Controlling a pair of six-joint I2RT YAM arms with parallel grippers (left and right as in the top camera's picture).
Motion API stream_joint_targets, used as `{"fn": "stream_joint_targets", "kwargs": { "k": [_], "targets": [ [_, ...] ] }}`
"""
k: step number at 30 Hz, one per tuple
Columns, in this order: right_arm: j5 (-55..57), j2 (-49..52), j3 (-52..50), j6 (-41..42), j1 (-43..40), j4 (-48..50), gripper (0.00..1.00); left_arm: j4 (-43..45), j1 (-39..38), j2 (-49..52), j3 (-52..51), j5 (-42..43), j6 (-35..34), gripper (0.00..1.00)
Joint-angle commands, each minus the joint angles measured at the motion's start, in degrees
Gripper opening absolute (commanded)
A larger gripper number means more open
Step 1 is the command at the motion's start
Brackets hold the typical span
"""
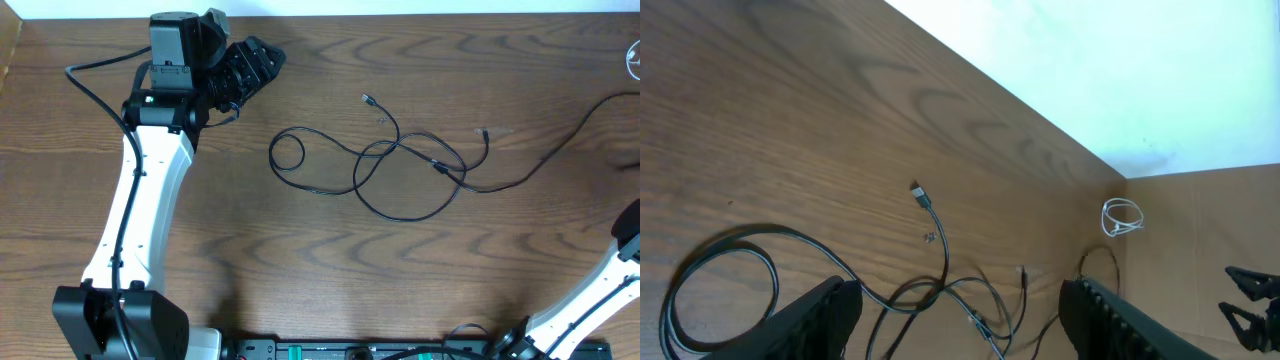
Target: Untangle cables
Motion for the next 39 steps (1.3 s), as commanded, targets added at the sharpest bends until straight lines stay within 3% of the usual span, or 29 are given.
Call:
{"fn": "stream_joint_targets", "kwargs": {
  "k": [1, 5, 10, 12, 16, 22, 28, 33, 36, 39],
  "targets": [
    [-10.8, -2.8, 0.4, -6.4, 3.8, -4.1, 0.99, -0.3, -0.1, 0.4, 0.3, -0.3, 0.8, 0.69],
    [-24.2, -2.8, 0.4, -18.3, 10.5, -13.8, 0.99, -0.3, -0.1, 0.5, 0.3, -0.3, 0.8, 0.69],
    [-21.6, -2.8, 0.0, -26.6, 22.9, -29.1, 0.93, -0.5, -0.1, 0.4, 0.3, -0.3, 1.0, 0.69],
    [-12.0, -2.8, -0.8, -26.3, 29.2, -34.6, 0.98, -0.5, -0.1, 0.5, 0.3, -0.3, 1.0, 0.69],
    [-7.9, -2.8, -4.7, -24.5, 35.8, -36.4, 0.99, -0.9, -0.1, 0.4, 0.3, -0.3, 1.0, 0.69],
    [-9.2, -7.2, -15.5, -22.5, 38.9, -35.9, 0.89, -2.2, -0.1, 0.4, 0.3, -0.3, 1.6, 0.69],
    [-4.3, -22.0, -43.8, -15.1, 43.5, -19.3, 0.9, -2.4, -0.1, 0.4, 0.3, -0.3, 1.7, 0.69],
    [-0.6, -30.7, -70.4, -12.3, 43.7, 3.3, 0.89, -2.4, -0.1, 0.4, 0.3, -0.3, 1.8, 0.69],
    [0.7, -29.4, -77.0, -12.2, 43.2, 11.6, 0.9, -2.4, -0.1, 0.4, 0.3, -0.3, 1.8, 0.69],
    [0.5, -26.7, -80.7, -12.2, 42.1, 15.7, 0.85, -2.6, -0.1, 0.4, 0.3, -0.3, 1.9, 0.69]
  ]
}}
